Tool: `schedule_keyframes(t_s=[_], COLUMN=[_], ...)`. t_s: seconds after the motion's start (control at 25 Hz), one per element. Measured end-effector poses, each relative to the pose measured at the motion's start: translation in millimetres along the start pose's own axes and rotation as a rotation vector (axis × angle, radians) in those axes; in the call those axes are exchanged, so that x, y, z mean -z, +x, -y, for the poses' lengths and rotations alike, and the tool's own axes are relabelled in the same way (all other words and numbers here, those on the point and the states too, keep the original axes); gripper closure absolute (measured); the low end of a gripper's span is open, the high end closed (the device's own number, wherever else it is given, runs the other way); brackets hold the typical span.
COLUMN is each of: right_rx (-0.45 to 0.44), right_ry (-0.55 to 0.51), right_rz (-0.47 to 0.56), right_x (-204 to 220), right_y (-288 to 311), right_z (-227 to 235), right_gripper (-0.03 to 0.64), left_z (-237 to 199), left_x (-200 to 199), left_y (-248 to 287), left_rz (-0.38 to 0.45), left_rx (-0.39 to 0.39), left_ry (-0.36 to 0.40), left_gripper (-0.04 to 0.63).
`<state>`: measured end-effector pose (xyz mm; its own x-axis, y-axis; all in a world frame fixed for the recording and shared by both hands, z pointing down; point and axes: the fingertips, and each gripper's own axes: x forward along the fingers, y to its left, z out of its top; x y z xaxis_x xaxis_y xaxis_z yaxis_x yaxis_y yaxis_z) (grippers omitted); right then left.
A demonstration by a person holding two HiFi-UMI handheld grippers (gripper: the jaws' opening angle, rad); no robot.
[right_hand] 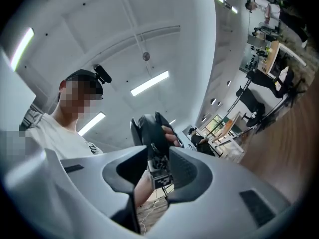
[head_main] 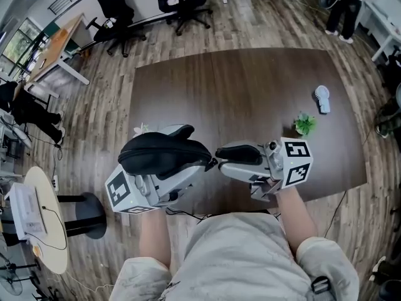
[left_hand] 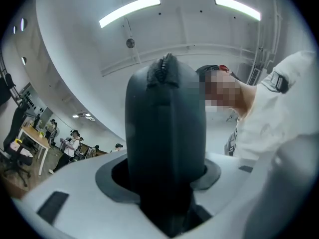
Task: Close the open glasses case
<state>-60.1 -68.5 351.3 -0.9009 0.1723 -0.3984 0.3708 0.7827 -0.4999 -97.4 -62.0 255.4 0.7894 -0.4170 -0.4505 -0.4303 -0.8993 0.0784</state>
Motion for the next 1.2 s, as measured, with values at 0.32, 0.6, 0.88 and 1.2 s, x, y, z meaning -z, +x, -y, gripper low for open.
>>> schedule_keyframes(t_s=[0.32, 0.6, 0.88, 1.2], right_rx=[-0.125, -0.090, -0.022, -0.146], right_ry=[0.051, -0.004, -0.055, 0.200], right_rz=[0.019, -0.017, -0.126, 0.104], right_x=[-1, 7, 21, 6], right_y=[9, 11, 6, -3], right_z=[-9, -11, -2, -3], right_gripper=[0.594, 0.601, 0.604, 0.614], left_z=[2, 9, 15, 11], left_x=[2, 7, 28, 20], left_y=[8, 6, 11, 0], left_rz=[0.006, -0.063, -0.210, -0.126], left_rx=[0.017, 0.031, 0.049, 0.045], left_ry=[0.003, 0.045, 0.064, 0.042], left_gripper=[0.354, 0.354, 0.355, 0.355])
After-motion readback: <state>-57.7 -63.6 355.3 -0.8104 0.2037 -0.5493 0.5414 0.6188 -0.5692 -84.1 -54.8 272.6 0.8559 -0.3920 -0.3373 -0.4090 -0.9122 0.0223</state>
